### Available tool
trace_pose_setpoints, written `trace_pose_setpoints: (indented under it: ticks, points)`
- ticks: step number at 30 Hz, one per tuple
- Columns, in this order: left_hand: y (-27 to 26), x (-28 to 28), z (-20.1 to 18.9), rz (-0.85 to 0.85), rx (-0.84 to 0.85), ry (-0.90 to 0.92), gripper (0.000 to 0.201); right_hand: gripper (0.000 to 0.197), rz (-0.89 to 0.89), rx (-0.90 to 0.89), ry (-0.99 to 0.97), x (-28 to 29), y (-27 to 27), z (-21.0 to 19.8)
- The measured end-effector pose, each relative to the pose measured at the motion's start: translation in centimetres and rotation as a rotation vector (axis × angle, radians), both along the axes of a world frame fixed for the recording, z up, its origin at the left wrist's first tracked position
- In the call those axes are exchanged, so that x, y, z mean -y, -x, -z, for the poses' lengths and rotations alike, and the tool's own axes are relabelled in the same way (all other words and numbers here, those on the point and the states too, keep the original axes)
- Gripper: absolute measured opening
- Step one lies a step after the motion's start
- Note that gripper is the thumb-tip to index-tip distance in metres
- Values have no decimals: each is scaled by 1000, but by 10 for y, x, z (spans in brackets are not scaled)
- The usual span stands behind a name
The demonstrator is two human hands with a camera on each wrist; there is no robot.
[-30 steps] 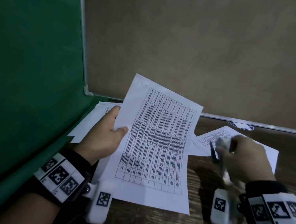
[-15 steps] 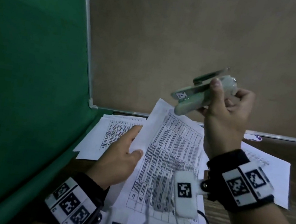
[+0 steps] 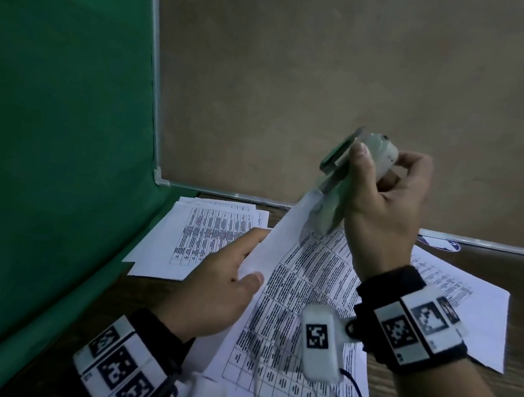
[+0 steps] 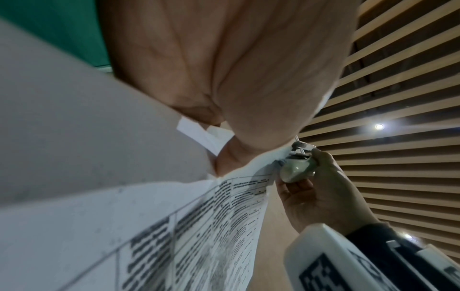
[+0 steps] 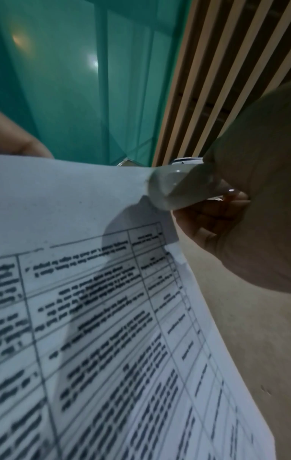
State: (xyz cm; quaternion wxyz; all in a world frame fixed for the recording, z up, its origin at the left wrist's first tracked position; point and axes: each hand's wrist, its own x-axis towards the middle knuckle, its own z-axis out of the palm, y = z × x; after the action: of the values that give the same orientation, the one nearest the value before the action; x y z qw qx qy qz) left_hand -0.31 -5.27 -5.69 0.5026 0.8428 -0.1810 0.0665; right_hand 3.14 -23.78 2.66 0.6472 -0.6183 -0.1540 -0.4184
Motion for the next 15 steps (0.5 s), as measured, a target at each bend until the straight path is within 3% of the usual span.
trace_pose_setpoints:
  ticks: [4, 8, 15]
  points:
    - [6, 7, 1, 74, 17, 8, 53, 27, -18, 44, 25, -1, 7, -8]
    - [8, 12, 4, 105, 13, 17, 52, 19, -173, 74, 1, -2, 9, -12]
    - [7, 13, 6, 117, 31, 7, 52, 13, -221, 73, 28, 0, 10, -11]
